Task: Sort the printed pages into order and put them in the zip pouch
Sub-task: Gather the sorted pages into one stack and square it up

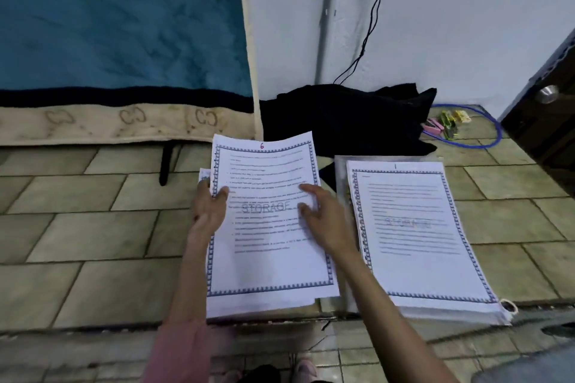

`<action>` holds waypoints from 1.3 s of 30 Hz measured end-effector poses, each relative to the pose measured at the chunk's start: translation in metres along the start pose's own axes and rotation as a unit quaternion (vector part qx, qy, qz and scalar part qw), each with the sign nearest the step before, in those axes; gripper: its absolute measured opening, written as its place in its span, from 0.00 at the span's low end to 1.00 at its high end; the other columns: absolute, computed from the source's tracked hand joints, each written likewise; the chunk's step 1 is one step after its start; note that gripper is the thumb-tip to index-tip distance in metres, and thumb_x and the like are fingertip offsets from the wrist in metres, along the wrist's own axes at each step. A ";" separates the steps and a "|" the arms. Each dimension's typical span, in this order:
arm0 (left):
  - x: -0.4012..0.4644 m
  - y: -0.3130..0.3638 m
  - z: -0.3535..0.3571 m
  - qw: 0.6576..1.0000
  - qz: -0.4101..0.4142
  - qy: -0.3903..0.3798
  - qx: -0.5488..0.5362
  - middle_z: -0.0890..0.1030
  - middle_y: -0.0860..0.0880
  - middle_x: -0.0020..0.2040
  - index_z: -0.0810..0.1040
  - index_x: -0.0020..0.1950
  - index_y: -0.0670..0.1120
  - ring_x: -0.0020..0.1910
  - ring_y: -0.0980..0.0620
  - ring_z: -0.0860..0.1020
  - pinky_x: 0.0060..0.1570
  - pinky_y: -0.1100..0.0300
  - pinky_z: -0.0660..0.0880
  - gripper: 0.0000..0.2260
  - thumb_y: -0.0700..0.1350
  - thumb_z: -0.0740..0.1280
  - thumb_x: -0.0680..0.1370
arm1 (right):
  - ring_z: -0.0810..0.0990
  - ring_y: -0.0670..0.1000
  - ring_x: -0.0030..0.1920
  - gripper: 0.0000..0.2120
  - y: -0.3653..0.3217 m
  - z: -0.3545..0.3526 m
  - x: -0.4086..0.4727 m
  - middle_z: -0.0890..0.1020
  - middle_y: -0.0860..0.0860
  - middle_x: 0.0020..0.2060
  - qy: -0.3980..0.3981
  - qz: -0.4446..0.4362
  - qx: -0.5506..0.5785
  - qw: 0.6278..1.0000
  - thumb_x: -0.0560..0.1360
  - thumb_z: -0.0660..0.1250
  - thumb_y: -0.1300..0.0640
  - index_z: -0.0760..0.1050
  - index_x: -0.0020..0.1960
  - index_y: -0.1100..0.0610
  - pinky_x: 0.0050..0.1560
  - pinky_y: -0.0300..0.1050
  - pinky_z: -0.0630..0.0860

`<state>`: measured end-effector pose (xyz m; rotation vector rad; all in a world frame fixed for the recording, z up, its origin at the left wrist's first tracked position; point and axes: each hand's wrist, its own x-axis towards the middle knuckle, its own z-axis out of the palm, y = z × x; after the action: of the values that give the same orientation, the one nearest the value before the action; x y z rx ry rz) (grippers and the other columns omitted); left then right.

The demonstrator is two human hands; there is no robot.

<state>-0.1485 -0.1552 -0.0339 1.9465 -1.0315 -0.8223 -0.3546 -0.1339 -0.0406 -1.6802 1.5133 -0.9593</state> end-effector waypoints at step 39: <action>-0.100 0.081 0.204 0.964 0.040 -0.263 0.029 0.81 0.45 0.53 0.77 0.55 0.39 0.50 0.47 0.79 0.53 0.55 0.77 0.10 0.42 0.67 0.76 | 0.56 0.59 0.71 0.22 0.107 -0.137 -0.033 0.62 0.56 0.70 0.208 0.388 -0.204 0.875 0.75 0.63 0.51 0.68 0.68 0.50 0.69 0.55 0.56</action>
<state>-0.3891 -0.1651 -0.0473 1.7557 -1.4423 -1.3168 -0.5286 -0.1131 -0.0661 -0.9315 2.5426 -0.5828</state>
